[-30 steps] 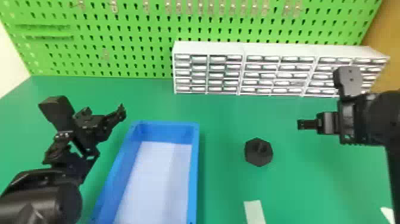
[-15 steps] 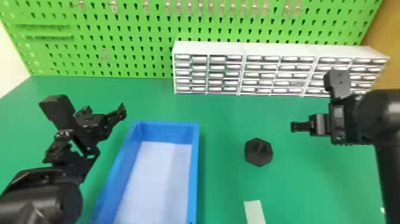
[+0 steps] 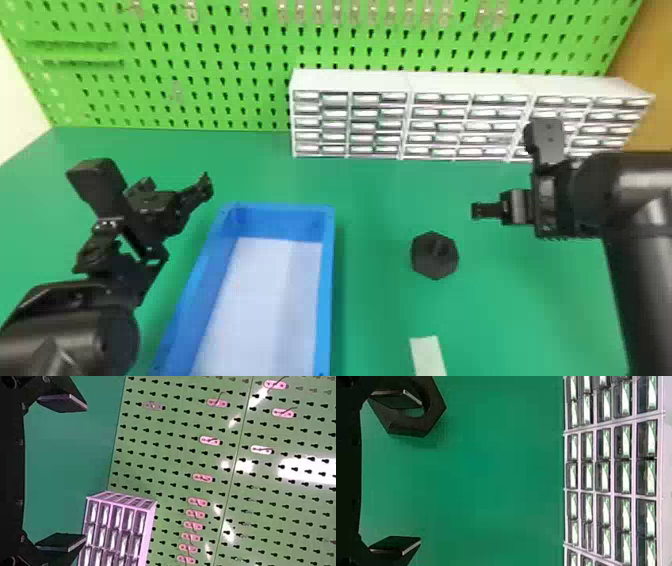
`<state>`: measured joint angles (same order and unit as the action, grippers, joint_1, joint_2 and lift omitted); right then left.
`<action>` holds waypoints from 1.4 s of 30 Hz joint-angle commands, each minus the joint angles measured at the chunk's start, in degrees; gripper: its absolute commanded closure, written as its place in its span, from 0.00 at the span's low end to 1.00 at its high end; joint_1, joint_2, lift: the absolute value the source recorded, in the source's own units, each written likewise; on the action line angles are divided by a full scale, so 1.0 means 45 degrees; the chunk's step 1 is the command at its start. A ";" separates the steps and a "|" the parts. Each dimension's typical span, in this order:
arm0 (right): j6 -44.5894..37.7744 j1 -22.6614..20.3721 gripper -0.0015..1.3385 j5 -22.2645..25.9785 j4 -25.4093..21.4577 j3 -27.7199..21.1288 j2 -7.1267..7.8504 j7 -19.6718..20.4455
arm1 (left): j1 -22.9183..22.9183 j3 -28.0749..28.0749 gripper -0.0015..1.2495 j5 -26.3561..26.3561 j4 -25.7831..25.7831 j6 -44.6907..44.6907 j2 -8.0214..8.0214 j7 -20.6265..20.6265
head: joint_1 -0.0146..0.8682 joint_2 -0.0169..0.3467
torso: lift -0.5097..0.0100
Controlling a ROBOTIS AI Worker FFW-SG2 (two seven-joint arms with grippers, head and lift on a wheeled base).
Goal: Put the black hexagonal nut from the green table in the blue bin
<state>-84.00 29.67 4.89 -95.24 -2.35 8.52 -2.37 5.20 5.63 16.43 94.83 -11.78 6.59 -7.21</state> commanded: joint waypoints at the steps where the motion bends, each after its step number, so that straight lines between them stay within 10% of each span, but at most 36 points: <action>1: 0.0151 0.0164 0.07 0.0007 0.0306 0.0308 -0.0057 -0.0001 | 0.0017 -0.0020 0.10 0.0000 0.0000 -0.0019 0.0000 0.0000 | 0.77 0.14 | 0.79; 42: 0.1186 -0.0070 0.07 -0.0188 0.1888 0.0894 -0.0213 -0.0001 | 0.0056 -0.0079 0.10 0.0020 0.0000 -0.0077 0.0000 -0.0020 | 0.77 0.14 | 0.79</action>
<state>-79.20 29.57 4.04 -87.41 1.65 7.66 -2.37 5.43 5.27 16.49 94.83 -12.13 6.59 -7.28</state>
